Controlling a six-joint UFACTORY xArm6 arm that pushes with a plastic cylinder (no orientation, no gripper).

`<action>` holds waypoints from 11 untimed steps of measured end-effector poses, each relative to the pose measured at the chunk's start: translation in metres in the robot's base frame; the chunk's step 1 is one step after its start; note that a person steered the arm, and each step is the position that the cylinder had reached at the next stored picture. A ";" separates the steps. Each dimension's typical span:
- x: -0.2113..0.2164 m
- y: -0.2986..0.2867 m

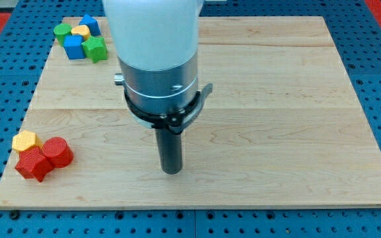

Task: Move the red star along with the green circle towards the center

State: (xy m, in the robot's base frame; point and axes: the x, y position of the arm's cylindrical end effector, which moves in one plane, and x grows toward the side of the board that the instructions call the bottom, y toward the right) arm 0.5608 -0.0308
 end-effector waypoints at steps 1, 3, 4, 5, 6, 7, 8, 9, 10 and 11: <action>0.002 0.010; 0.058 -0.058; 0.058 -0.080; 0.057 -0.133; 0.056 -0.227; 0.051 -0.274; 0.036 -0.274; 0.018 -0.274; 0.016 -0.251; 0.008 -0.222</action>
